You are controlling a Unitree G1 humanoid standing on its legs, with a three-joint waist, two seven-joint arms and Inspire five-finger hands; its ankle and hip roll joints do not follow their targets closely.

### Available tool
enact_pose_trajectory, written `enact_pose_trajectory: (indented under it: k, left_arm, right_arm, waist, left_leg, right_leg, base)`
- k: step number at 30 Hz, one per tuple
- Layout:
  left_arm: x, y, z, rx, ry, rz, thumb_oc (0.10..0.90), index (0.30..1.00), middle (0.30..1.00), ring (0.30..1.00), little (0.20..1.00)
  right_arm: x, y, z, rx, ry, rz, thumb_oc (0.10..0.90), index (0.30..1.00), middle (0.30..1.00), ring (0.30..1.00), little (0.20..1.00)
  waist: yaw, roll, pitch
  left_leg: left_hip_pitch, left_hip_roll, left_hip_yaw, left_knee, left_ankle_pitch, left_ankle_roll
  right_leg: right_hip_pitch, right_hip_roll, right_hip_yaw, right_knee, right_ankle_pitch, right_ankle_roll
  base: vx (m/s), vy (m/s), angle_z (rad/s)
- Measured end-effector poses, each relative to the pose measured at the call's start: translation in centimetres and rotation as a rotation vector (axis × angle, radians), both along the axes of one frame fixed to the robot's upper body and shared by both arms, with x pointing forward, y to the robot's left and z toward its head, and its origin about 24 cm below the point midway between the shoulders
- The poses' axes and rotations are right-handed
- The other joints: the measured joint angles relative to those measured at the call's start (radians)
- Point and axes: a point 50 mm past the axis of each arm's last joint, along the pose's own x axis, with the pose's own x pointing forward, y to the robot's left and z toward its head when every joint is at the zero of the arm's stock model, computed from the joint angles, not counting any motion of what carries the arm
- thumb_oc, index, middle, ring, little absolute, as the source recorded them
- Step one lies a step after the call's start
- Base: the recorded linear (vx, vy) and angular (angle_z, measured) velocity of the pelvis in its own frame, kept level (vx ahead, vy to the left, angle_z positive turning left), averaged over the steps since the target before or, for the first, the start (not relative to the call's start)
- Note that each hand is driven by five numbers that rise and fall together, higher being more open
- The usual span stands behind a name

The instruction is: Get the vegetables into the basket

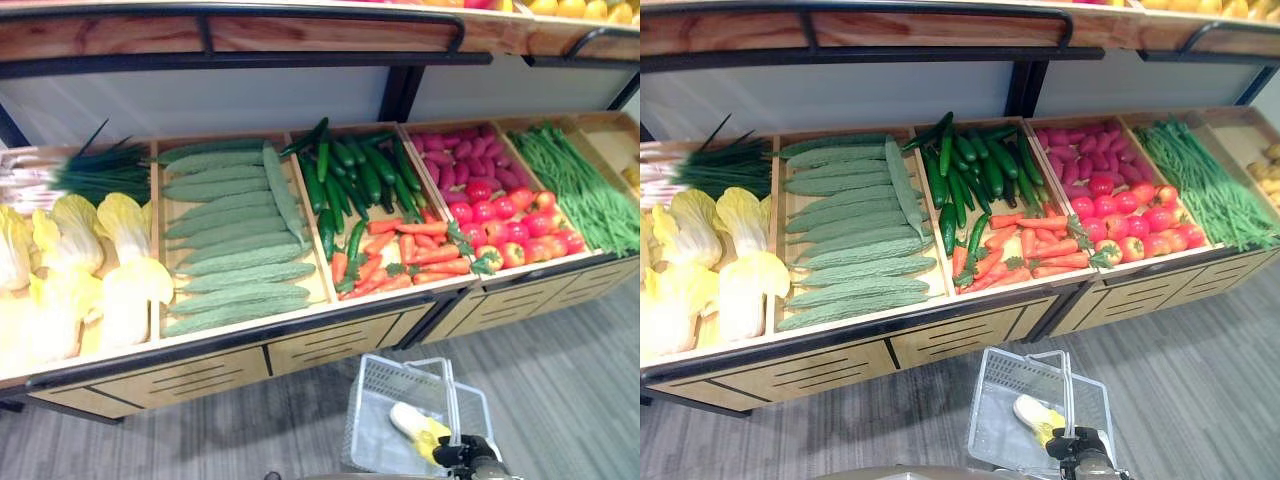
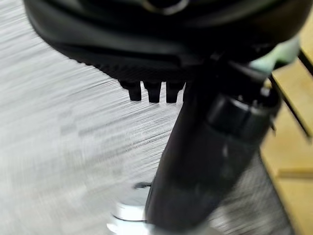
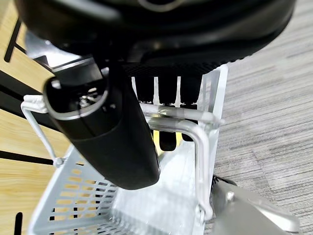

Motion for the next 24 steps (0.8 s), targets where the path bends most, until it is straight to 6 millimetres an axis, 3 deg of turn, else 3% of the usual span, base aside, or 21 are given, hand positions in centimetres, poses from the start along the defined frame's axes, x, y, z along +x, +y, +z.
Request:
enact_pose_trajectory:
  k: [1,5,8,11,12,14,17,18,20,21,24]
  left_arm:
    - [-0.3,-0.2,-0.1,-0.011,-0.007,0.060,0.900,1.000,1.000,1.000,1.000]
    - [0.5,-0.7,-0.2,-0.035,-0.073,0.255,0.900,1.000,1.000,1.000,1.000]
    - [1.0,1.3,0.5,0.044,-0.163,0.561,0.900,1.000,1.000,1.000,1.000]
    - [0.4,4.3,1.7,0.190,-0.184,0.761,0.900,1.000,1.000,1.000,1.000]
    - [-0.5,7.5,3.2,0.328,-0.185,0.869,0.900,1.000,1.000,1.000,1.000]
    - [-1.2,10.9,5.3,0.460,-0.190,0.903,0.900,1.000,1.000,1.000,1.000]
    - [-0.4,14.7,8.2,0.650,-0.238,0.824,0.900,1.000,1.000,1.000,1.000]
    - [4.5,17.4,12.1,0.813,-0.468,0.667,0.900,1.000,1.000,1.000,1.000]
    - [7.1,18.6,15.9,0.930,-0.637,0.554,0.900,1.000,1.000,1.000,1.000]
    - [9.6,17.7,20.1,1.051,-0.863,0.406,0.900,1.000,1.000,1.000,1.000]
    - [13.5,14.7,27.2,1.250,-1.204,0.148,0.900,1.000,1.000,1.000,1.000]
  right_arm:
    - [0.0,-0.1,0.0,-0.003,-0.001,0.000,0.400,0.300,0.300,0.300,0.300]
    - [-0.3,-0.9,0.2,-0.018,0.010,-0.002,0.400,0.300,0.300,0.300,0.300]
    - [-1.9,-1.3,0.1,-0.024,0.047,-0.018,0.400,0.300,0.300,0.300,0.300]
    - [-3.2,-1.6,-0.1,-0.031,0.081,-0.024,0.400,0.300,0.300,0.300,0.300]
    - [-3.7,-1.8,0.0,-0.043,0.092,-0.029,0.400,0.300,0.300,0.300,0.300]
    - [-4.1,-2.3,0.1,-0.058,0.099,-0.033,0.400,0.300,0.300,0.300,0.300]
    - [-4.3,-2.6,0.2,-0.077,0.100,-0.034,0.400,0.300,0.300,0.300,0.300]
    - [-4.9,-2.8,0.3,-0.097,0.106,-0.026,0.400,0.300,0.300,0.300,0.300]
    - [-4.2,-2.9,0.4,-0.102,0.086,-0.008,0.400,0.300,0.300,0.300,0.300]
    - [-5.1,-2.9,0.3,-0.100,0.091,-0.008,0.400,0.300,0.300,0.300,0.300]
    - [-5.6,-3.2,0.4,-0.107,0.088,-0.042,0.400,0.300,0.300,0.300,0.300]
  waist:
    - [-0.002,0.018,-0.006]
    - [-0.004,0.034,-0.019]
    - [-0.003,0.023,-0.033]
    - [-0.004,0.025,-0.040]
    - [-0.006,0.034,-0.043]
    - [-0.014,0.034,-0.044]
    - [-0.010,0.039,-0.046]
    - [0.022,0.042,-0.047]
    - [0.022,0.047,-0.048]
    - [0.024,0.036,-0.045]
    - [0.030,0.035,-0.033]
  left_leg:
    - [0.000,0.011,0.001,0.005,-0.001,-0.004]
    - [-0.005,0.044,0.003,0.012,-0.010,-0.027]
    - [-0.001,0.051,0.006,0.008,-0.008,-0.031]
    - [0.006,0.054,0.017,0.004,-0.007,-0.033]
    - [0.014,0.055,0.040,-0.003,-0.007,-0.033]
    - [0.020,0.055,0.050,-0.007,-0.007,-0.033]
    - [0.022,0.052,0.055,-0.006,-0.006,-0.032]
    - [0.015,0.046,0.053,-0.006,-0.003,-0.033]
    - [0.021,0.042,0.055,-0.008,0.000,-0.033]
    - [0.019,0.038,0.047,-0.010,-0.001,-0.033]
    - [0.023,0.031,0.046,-0.011,-0.001,-0.032]
  right_leg:
    - [0.006,0.011,-0.006,0.000,-0.005,-0.007]
    - [0.010,0.044,-0.012,-0.001,-0.019,-0.030]
    - [0.010,0.051,-0.010,-0.002,-0.022,-0.035]
    - [0.009,0.053,-0.003,-0.003,-0.020,-0.037]
    - [0.002,0.056,0.017,-0.005,-0.017,-0.039]
    - [-0.001,0.057,0.026,-0.005,-0.014,-0.039]
    - [-0.003,0.056,0.030,-0.001,-0.011,-0.039]
    - [-0.008,0.051,0.032,-0.001,-0.006,-0.035]
    - [-0.008,0.046,0.030,-0.005,-0.004,-0.033]
    - [0.000,0.042,0.027,0.000,-0.006,-0.030]
    - [0.004,0.033,0.027,-0.001,-0.006,-0.025]
  base:
    - [0.04,-0.053,0.07]
    - [0.04,-0.060,0.03]
    - [0.03,-0.037,-0.03]
    - [0.00,0.001,-0.15]
    - [-0.02,0.018,-0.30]
    - [-0.02,0.021,-0.23]
    - [-0.02,0.019,-0.05]
    - [-0.03,0.025,0.00]
    - [-0.01,0.012,0.03]
    - [-0.01,0.013,0.07]
    - [-0.02,0.009,0.05]
